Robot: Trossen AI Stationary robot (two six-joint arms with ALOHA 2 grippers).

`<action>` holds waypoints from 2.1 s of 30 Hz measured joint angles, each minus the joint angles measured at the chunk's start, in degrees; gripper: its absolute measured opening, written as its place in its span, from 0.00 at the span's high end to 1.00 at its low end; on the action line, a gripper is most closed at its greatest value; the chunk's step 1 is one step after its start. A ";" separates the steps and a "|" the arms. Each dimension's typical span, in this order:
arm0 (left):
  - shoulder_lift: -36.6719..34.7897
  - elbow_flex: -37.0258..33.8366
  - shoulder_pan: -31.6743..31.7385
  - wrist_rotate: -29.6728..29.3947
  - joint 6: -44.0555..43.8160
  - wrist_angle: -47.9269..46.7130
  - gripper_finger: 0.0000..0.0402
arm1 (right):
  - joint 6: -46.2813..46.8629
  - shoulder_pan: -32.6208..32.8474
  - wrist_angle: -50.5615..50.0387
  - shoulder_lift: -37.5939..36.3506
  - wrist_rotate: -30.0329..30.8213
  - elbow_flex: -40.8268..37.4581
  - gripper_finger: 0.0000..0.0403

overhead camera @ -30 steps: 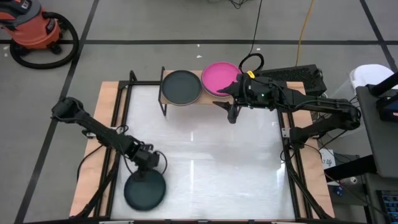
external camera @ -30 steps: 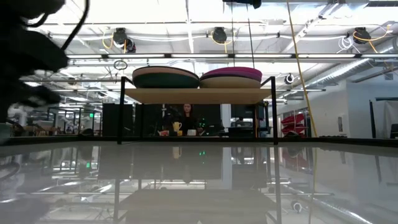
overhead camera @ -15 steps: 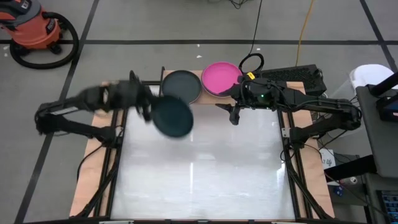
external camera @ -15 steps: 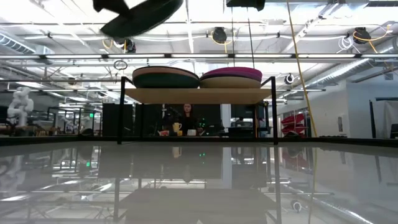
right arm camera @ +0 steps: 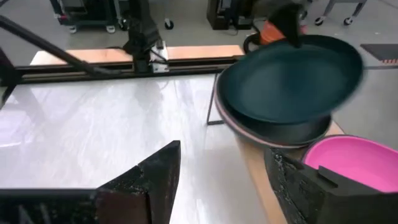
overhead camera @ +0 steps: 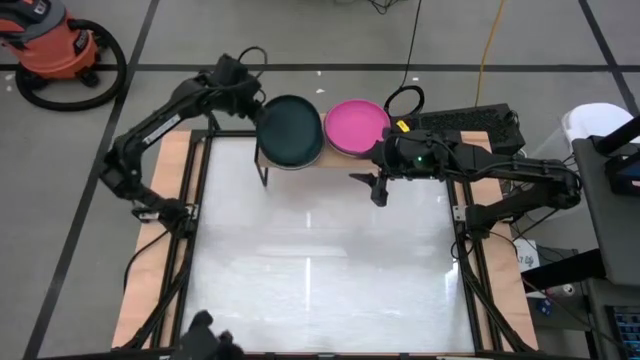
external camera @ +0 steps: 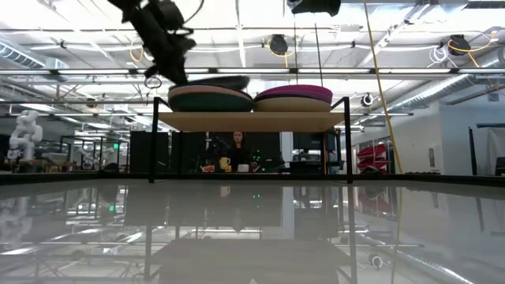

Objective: Place and stack plates onto a shelf
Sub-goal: Stack the black plate on top of the black plate on the shelf, then return to Home Position

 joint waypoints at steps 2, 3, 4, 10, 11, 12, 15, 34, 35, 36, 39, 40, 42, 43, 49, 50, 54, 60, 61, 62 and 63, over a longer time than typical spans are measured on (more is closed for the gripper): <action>1.55 0.00 0.94 0.03 -1.29 1.97 0.96 | -0.02 0.49 -0.38 0.00 0.00 0.00 0.48; 1.77 0.00 1.25 0.06 -1.64 2.61 0.95 | -0.02 0.71 -0.38 0.00 0.00 0.00 0.48; 1.78 0.00 1.46 0.07 -1.33 2.70 0.93 | -0.05 0.89 -0.38 0.00 0.00 0.00 0.48; 1.42 0.04 0.23 0.64 3.29 4.32 0.71 | -1.80 1.01 -0.17 0.00 0.12 0.00 0.48; 1.12 0.05 0.18 0.89 3.78 4.60 0.66 | -2.23 0.90 -0.13 0.00 0.69 0.00 0.48; 0.76 0.07 0.14 0.90 3.95 4.99 0.62 | -2.42 0.89 -0.12 0.00 1.78 0.00 0.48; -0.43 1.68 0.19 1.95 3.72 4.85 0.51 | -3.32 0.88 -0.13 -0.14 4.64 0.00 0.48; -48.96 -27.36 -15.88 8.78 11.13 27.78 0.86 | -14.86 4.46 39.20 -29.42 2.62 -39.77 0.77; -51.96 -31.04 -16.61 8.76 11.07 30.05 0.88 | -14.86 4.46 40.32 -30.88 2.62 -42.87 0.82; -54.85 -34.76 -17.27 8.76 11.06 32.35 0.89 | -14.84 4.46 40.59 -32.30 2.70 -45.59 0.88; -62.15 -44.79 -18.78 9.15 10.28 40.18 0.94 | -14.58 4.46 41.16 -35.94 5.48 -52.44 0.98; -64.12 -47.95 -19.09 9.66 10.07 42.91 0.95 | -14.41 4.46 42.05 -37.05 6.80 -54.25 0.98; -67.32 -52.76 -19.48 11.69 9.63 46.77 0.98 | -14.49 4.40 44.40 -39.43 7.63 -56.79 0.99; -68.81 -54.62 -19.63 12.32 9.57 47.72 0.99 | -14.57 4.40 44.79 -40.78 7.56 -57.94 0.99; -76.32 -62.96 -19.61 12.56 8.20 48.33 0.99 | -14.60 4.70 43.69 -49.00 7.34 -62.98 1.00; -77.73 -64.01 -19.61 12.56 8.20 48.47 0.99 | -14.60 4.70 43.21 -50.34 7.32 -63.47 1.00; -83.39 -68.04 -19.61 12.55 8.11 48.22 0.99 | -14.27 4.70 39.67 -55.08 7.18 -64.58 1.00; -84.44 -71.56 -19.56 14.90 7.91 49.15 0.99 | -14.21 4.70 39.29 -58.14 4.52 -67.00 1.00; -84.52 -72.57 -19.56 15.38 7.83 50.05 0.99 | -14.23 4.68 39.89 -58.30 4.06 -67.75 1.00; -84.71 -73.81 -19.60 15.40 7.51 50.87 0.99 | -14.21 4.70 40.22 -58.46 4.02 -68.49 1.00; -84.73 -75.10 -19.56 15.48 7.08 51.73 0.99 | -14.21 4.70 40.74 -58.53 4.07 -69.25 1.00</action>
